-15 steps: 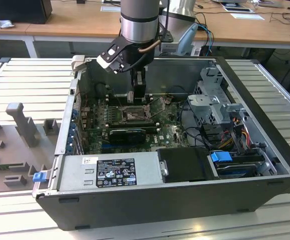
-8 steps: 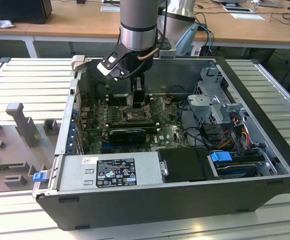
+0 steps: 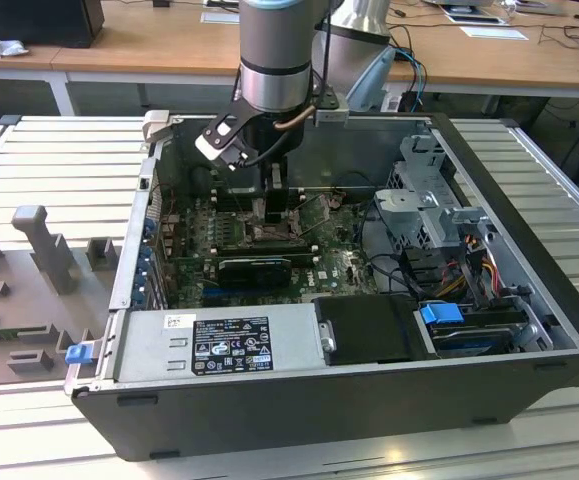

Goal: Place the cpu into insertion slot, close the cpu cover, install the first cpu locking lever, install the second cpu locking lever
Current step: 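Place the cpu into insertion slot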

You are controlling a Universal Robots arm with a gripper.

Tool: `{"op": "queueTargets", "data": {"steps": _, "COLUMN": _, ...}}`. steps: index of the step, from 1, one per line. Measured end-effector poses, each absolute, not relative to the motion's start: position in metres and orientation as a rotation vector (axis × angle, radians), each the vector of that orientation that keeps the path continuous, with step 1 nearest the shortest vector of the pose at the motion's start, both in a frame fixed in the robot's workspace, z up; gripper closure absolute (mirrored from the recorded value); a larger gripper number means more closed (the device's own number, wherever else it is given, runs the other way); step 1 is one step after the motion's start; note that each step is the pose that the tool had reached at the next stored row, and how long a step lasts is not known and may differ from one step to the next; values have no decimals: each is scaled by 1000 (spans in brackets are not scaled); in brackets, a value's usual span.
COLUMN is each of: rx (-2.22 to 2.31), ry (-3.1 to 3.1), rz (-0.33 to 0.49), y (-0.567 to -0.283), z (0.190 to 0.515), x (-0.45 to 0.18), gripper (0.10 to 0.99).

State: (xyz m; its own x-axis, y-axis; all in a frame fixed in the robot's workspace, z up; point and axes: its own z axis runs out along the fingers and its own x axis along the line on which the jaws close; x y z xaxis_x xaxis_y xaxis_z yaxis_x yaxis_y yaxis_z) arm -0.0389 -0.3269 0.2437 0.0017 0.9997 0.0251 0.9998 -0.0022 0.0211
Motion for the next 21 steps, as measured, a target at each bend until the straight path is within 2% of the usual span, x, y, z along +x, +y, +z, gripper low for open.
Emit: {"op": "queueTargets", "data": {"steps": 21, "rx": -2224, "ry": -2221, "rz": -45, "y": -319, "z": 213, "x": -38, "gripper": 553}}
